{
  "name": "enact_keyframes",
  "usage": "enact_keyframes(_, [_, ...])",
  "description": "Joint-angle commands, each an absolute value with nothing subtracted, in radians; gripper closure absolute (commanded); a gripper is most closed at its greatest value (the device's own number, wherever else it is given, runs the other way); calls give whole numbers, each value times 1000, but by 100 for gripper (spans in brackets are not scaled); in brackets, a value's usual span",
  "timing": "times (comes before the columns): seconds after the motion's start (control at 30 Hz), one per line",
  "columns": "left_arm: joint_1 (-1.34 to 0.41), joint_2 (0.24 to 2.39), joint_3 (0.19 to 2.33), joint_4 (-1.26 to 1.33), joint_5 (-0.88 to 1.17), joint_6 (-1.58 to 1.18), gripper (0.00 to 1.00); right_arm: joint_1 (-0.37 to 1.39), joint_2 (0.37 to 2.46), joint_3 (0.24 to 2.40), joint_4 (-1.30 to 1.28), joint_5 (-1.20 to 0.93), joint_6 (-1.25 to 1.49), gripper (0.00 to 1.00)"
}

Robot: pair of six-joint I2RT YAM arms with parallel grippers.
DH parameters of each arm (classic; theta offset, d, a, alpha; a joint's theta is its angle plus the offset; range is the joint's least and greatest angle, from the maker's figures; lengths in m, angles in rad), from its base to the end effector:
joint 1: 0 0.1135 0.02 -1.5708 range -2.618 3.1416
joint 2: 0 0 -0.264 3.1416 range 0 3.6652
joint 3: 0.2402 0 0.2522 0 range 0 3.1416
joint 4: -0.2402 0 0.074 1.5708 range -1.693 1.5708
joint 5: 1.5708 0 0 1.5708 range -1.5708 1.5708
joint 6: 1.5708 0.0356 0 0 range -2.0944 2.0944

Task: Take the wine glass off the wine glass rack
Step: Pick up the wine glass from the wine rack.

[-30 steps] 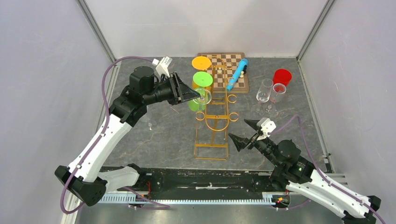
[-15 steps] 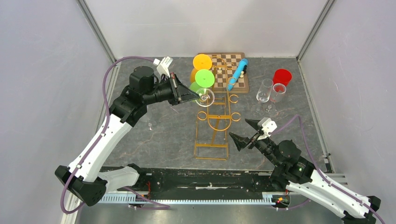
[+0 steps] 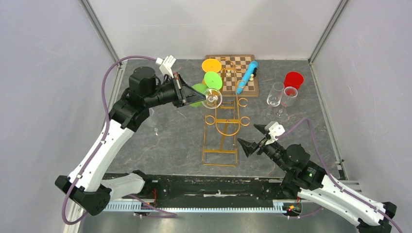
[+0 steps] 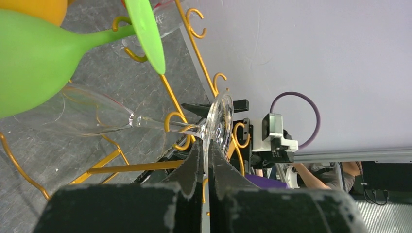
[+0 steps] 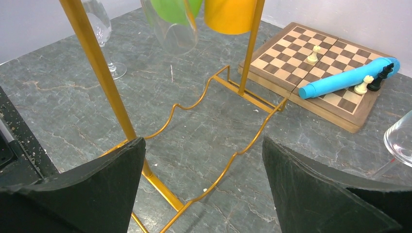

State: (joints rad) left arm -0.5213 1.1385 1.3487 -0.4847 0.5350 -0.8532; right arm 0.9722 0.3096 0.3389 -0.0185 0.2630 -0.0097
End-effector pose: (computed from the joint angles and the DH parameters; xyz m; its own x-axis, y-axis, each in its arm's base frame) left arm 0.1966 -0.1338 0.4346 -0.7980 -0.2891 -0.5288 0.3845 0.4315 -0.8161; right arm 0.0753 0.0939 0.2623 0.0124 0.0016 -0.9999 -0.6511 0.7589 -0.0069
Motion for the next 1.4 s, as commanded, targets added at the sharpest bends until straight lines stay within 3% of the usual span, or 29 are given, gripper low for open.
enact_keyframes(0.0, [-509,1089,1420,-478,570,-876,98,973,326,388,9,261,-2,8])
enact_keyframes(0.67, [-482,1014,1406,-571,550,-843,98,974,360,383,25,259,46,8])
enact_keyframes(1.37, [-453,1143,1438,-540,534,-925,98,974,332,361,20,285,51,8])
